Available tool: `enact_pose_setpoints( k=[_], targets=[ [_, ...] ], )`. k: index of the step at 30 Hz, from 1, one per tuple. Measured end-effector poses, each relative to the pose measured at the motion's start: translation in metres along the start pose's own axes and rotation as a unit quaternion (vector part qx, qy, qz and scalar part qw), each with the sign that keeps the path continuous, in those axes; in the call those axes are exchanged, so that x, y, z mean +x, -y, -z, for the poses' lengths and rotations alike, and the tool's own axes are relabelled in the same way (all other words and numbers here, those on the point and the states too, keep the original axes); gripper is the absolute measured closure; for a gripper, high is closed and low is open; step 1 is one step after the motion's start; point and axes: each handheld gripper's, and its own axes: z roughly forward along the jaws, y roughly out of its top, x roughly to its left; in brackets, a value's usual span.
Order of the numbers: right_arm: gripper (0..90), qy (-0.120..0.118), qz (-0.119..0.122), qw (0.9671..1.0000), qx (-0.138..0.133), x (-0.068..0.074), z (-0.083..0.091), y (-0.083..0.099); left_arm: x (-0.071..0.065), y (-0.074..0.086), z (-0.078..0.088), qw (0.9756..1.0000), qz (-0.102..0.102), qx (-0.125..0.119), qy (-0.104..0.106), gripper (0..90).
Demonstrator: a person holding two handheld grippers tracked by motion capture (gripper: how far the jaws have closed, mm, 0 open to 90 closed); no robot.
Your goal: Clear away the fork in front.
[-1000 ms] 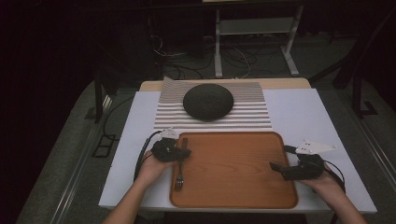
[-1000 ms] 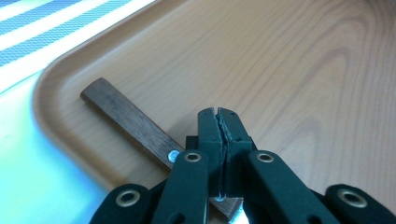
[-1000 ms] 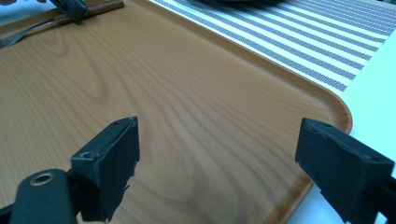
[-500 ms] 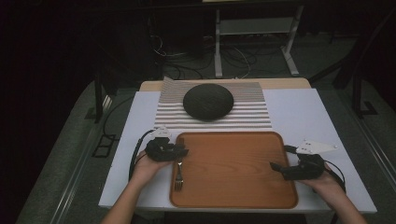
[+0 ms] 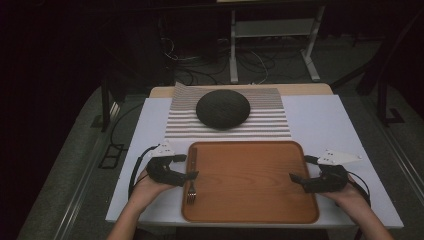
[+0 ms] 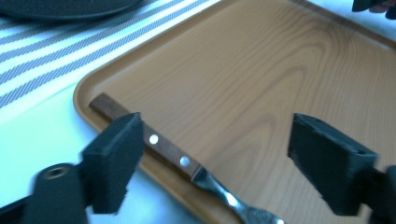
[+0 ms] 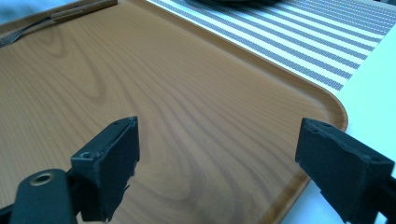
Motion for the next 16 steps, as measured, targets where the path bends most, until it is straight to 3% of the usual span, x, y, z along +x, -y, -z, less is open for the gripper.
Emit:
enact_pose_setpoints(
  k=[6, 16],
  targets=[
    [13.5, 0.000, 0.001, 1.0000, 0.000, 0.0004, 0.0001, -0.0001, 0.0002, 0.0039, 0.0031, 0.9999, 0.011, -0.001, 0.001, 0.0],
    [13.5, 0.000, 0.000, 1.0000, 0.000, 0.0009, 0.0009, 0.0005, -0.0006, 0.0053, -0.0027, 0.9999, 0.006, 0.009, 0.008, 0.0]
  ],
)
